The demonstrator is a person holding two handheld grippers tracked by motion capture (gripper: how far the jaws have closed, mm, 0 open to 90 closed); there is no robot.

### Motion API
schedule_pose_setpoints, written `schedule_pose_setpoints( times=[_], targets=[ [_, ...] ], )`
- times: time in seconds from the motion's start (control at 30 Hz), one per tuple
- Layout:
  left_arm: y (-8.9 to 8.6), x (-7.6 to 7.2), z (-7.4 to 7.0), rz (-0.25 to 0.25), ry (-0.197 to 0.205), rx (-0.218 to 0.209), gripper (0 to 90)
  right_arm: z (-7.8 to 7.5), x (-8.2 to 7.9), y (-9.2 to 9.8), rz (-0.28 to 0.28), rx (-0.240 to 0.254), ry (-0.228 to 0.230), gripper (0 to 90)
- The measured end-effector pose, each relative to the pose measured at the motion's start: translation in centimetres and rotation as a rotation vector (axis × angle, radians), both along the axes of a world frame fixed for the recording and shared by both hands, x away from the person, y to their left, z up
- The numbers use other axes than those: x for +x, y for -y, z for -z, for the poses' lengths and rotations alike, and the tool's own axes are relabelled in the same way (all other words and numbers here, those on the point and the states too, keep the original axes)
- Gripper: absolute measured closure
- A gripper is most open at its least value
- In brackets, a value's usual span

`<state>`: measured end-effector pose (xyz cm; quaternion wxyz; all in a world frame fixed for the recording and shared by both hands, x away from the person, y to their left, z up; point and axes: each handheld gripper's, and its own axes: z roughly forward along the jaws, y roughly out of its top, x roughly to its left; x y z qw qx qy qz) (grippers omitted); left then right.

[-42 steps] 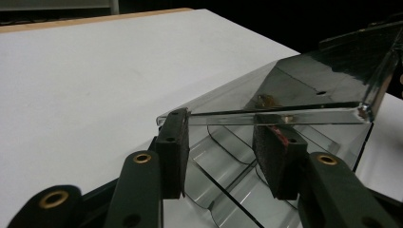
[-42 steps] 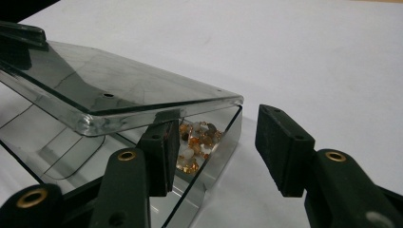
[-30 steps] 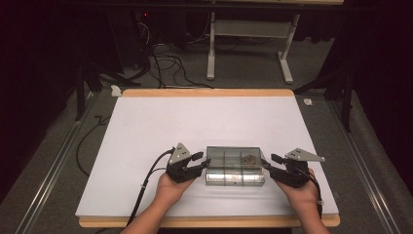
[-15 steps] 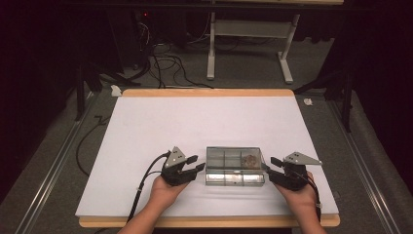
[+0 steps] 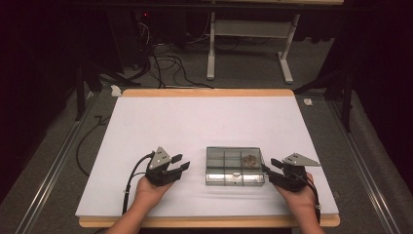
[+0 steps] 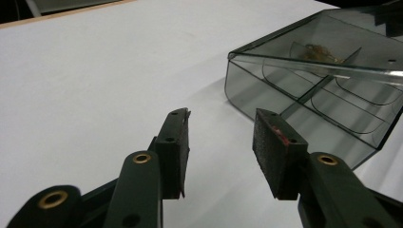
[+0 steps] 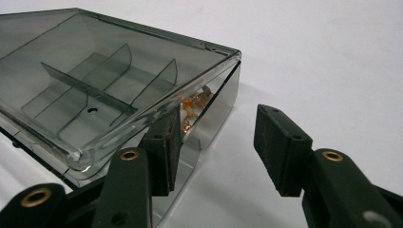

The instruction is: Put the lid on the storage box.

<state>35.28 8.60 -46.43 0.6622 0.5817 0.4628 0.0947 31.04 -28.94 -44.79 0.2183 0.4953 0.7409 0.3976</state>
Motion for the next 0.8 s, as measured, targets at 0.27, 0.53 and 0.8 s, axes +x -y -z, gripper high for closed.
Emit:
schedule_pose_setpoints(
  times=[0.27, 0.53, 0.8],
  targets=[
    [-0.77, -0.46, 0.28, -0.005, -0.01, -0.026, 56.8, 0.07, -0.01, 0.17, 0.014, -0.008, -0.006, 52.9],
    [-0.64, -0.46, 0.47, -0.004, -0.005, -0.009, 56.7, 0.56, 0.08, 0.35, 0.015, -0.004, -0.016, 53.1],
    [-0.7, -0.39, 0.47, -0.007, -0.005, -0.006, 56.8, 0.96, 0.17, 0.49, 0.017, 0.0, -0.027, 53.1]
  ],
)
